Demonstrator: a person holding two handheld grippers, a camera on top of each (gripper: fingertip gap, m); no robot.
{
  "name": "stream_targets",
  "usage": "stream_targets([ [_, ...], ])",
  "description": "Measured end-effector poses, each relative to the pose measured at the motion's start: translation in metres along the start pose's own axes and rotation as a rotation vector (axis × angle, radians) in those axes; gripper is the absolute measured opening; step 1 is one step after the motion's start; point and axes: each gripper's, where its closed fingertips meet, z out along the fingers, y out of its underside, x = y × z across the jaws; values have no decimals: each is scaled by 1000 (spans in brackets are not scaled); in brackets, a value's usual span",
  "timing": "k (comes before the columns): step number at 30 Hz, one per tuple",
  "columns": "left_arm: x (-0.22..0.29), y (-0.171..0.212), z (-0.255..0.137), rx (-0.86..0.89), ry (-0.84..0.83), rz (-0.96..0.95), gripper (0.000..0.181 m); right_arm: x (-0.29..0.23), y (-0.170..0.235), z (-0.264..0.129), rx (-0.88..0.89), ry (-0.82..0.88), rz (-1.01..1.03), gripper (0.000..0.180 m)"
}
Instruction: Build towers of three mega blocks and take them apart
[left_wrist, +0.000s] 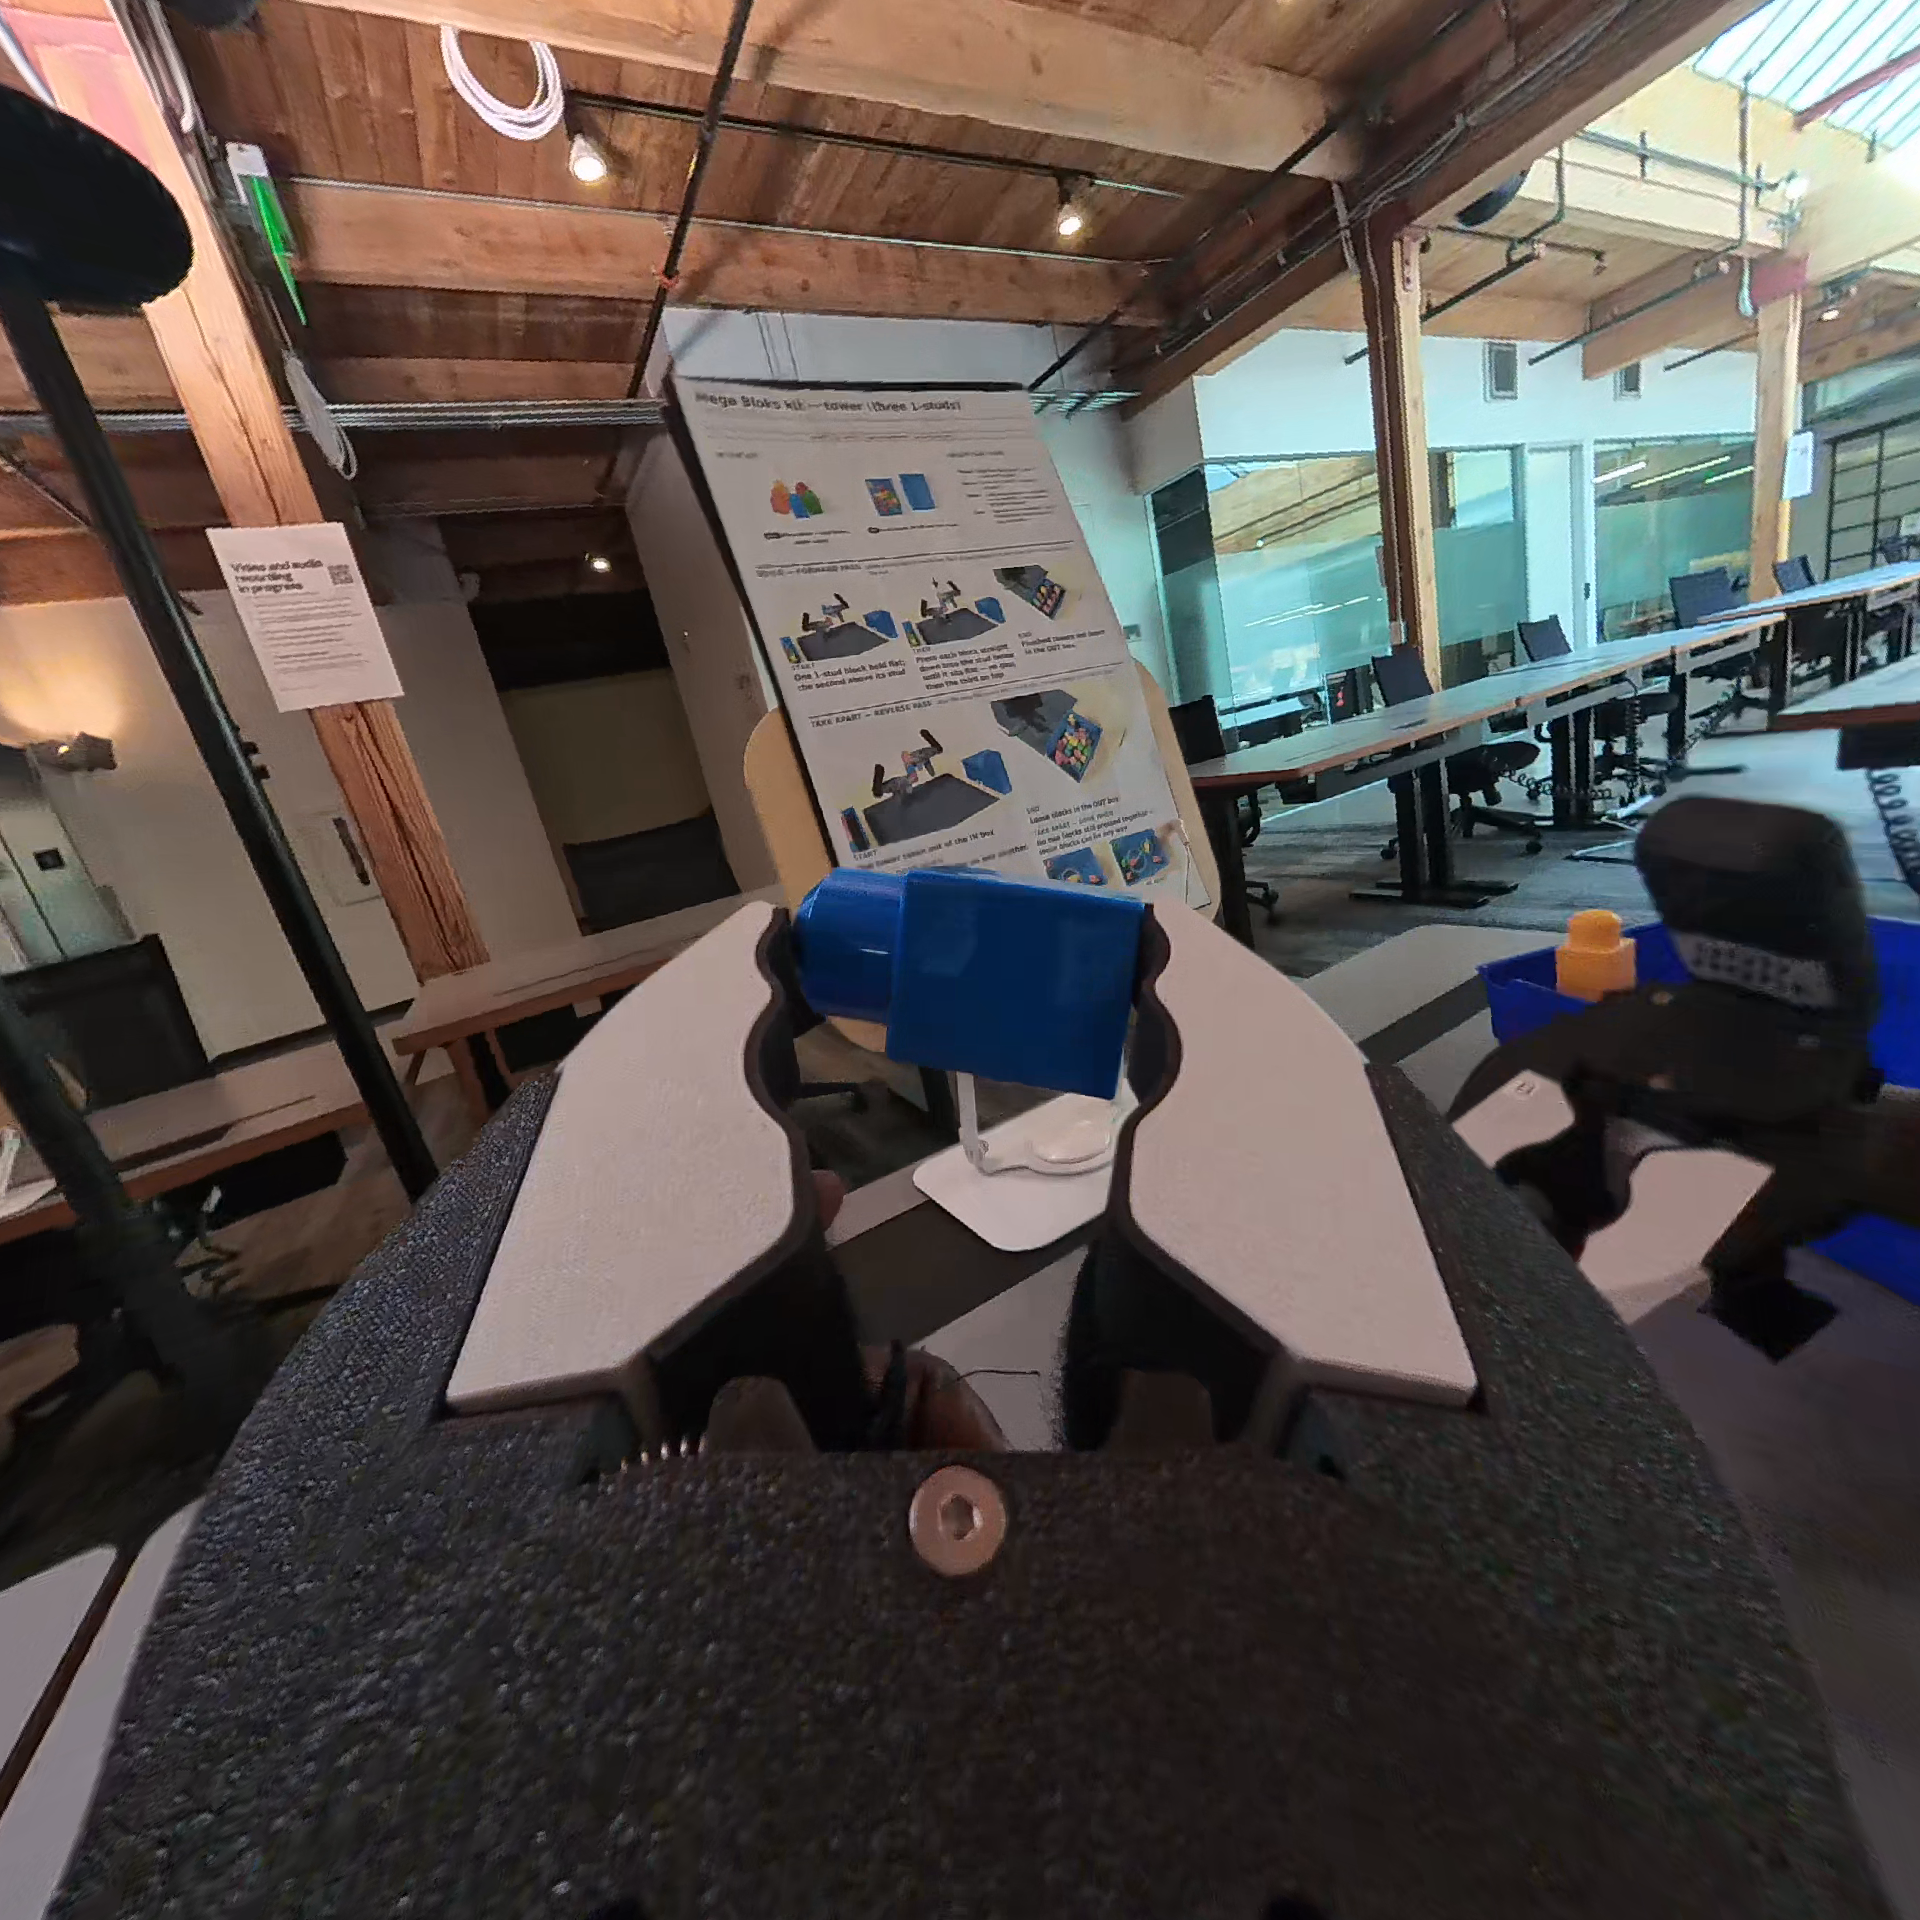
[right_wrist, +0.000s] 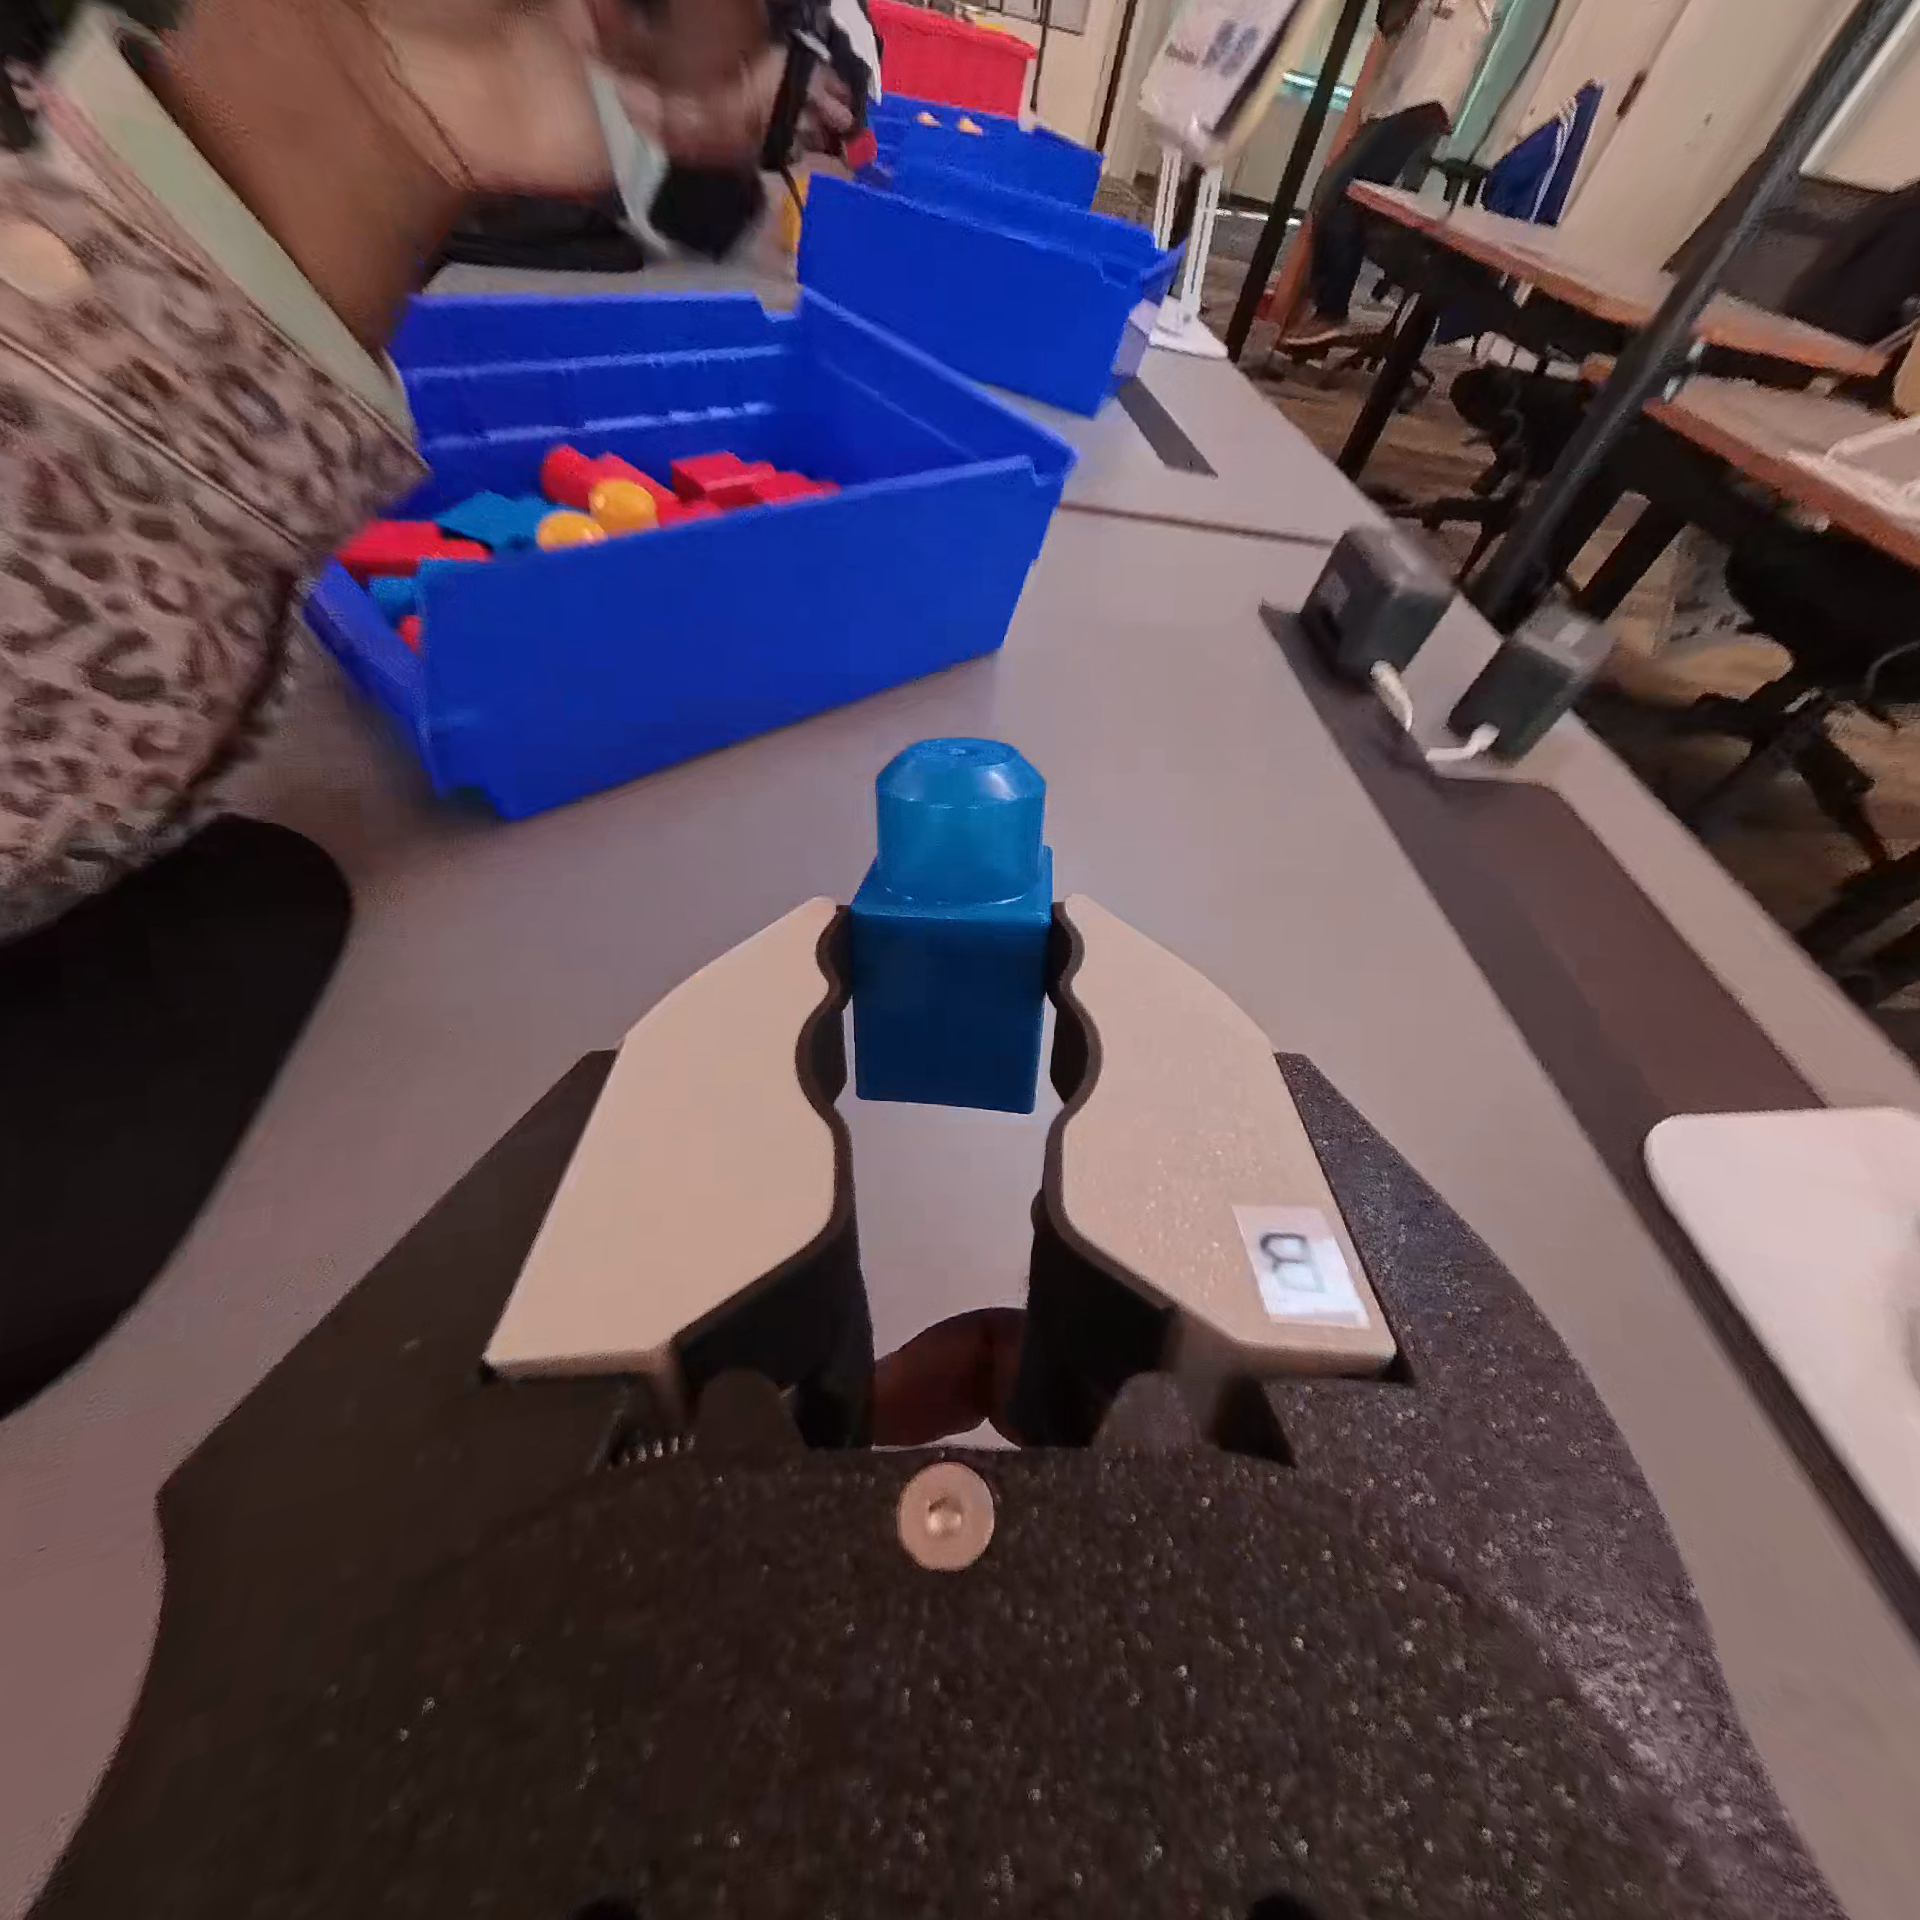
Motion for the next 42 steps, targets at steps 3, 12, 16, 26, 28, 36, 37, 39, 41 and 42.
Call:
stream_targets([
  [3,16,-3,12,-3,29,64,62,8,36,11,-31,3,48,35],
  [12,65,-19,36,60,92,293,63,8,92,18,-256,-8,64,35],
  [16,79,-18,45,58,98,387,63,8,109,12,-310,-28,98,35],
  [26,102,-16,56,72,125,550,63,15,47,-4,-142,-6,182,64],
  [28,110,-13,57,73,130,630,62,17,-19,-18,149,-24,270,69],
  [36,161,-3,72,65,274,798,63,-9,-133,-66,597,-319,578,70],
  [37,166,-1,74,66,291,805,63,-11,-137,-67,616,-333,577,65],
  [39,171,-1,78,62,281,804,62,-6,-139,-67,638,-264,539,56],
  [41,170,2,77,8,320,696,65,4,-135,-68,621,-122,443,47],
  [42,168,3,75,-27,360,584,68,10,-133,-71,607,-35,375,47],
])
